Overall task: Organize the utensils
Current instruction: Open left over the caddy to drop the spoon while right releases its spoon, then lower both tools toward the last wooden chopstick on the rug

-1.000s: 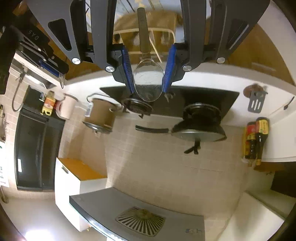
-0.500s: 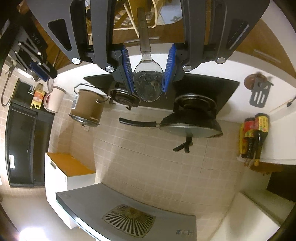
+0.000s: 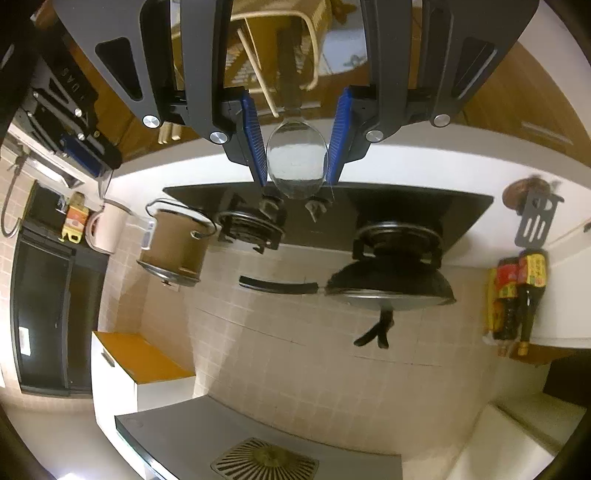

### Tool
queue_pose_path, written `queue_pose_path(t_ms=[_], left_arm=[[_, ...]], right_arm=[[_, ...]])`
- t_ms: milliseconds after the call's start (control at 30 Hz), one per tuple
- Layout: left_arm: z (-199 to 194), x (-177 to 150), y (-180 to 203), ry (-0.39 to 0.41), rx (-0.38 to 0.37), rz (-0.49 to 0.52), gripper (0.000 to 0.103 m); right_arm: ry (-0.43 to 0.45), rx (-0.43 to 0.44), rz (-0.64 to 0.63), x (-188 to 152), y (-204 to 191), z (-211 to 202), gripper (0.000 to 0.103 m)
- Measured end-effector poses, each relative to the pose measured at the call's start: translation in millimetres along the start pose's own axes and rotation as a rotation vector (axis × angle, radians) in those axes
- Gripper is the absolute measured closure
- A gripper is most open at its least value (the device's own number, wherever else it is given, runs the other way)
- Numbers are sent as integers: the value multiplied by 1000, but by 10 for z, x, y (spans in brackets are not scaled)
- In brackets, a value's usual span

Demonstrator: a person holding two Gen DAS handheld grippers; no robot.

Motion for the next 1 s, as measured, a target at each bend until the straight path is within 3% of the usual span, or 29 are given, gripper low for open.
queue_pose_path(t_ms=[100, 333, 567, 700, 1000], left_arm=[[-119, -2, -28, -10, -17, -21, 61], [-571, -3, -110, -41, -24, -60, 61], [-1032, -99, -107, -99, 4, -34, 60], [-1252, -201, -90, -146, 60, 27, 60], [-1413, -657, -252, -331, 127, 42, 58]], right_arm=[[-10, 33, 1, -28, -20, -131, 44], [-32, 95, 17, 13, -36, -587, 44], [-143, 214, 8, 17, -321, -927, 44], [-234, 279, 6, -107, -518, -1023, 44], [-543, 468, -21, -881, -1177, -1129, 44]])
Point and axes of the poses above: each gripper's, at about its wrist camera, not at the fingertips, and z roughly the way its jaws point, y to its right, x to its top, the point moved 8 cm from there along z, roughly the way its jaws point, and after that the axes turned 10 degrees about -z, right-handed, at the moved point
